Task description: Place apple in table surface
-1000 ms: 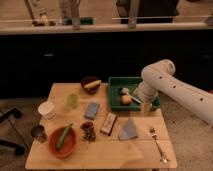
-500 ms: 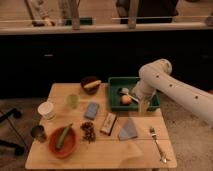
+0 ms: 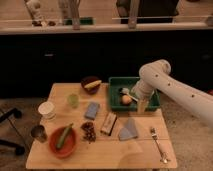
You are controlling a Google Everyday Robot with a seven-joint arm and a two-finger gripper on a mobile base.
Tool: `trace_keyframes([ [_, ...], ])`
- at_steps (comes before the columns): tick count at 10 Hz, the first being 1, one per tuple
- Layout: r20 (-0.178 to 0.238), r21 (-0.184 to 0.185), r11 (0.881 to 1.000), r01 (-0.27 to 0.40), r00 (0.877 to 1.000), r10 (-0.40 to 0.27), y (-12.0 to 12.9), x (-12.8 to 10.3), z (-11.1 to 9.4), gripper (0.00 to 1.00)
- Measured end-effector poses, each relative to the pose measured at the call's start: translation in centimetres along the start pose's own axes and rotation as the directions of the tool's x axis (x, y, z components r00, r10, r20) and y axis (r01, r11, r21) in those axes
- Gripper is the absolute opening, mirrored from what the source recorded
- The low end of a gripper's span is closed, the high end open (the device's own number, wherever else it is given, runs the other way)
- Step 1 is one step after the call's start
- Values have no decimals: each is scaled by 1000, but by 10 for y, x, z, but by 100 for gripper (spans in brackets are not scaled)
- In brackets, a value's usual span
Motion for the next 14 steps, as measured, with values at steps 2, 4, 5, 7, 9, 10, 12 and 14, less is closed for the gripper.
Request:
trace_keyframes([
  [2,7,0,1000,-1,1000,1,0,5,7,80],
  [4,18,-2,1000,8,1000,-8,-5,0,14,80],
  [5,22,-1,1000,3,1000,-3,-7,3,16,80],
  [7,30,-2,1000,14,999,-14,-12,2,20,80],
  [9,42,-3,1000,16,999,-15,-15,6,26,80],
  [10,47,-3,1000,19,999,-19,-17,4,30,80],
  [12,56,-3,1000,20,998,-20,-18,5,35,80],
  [14,68,-2,1000,23,997,-23,-23,6,39,80],
])
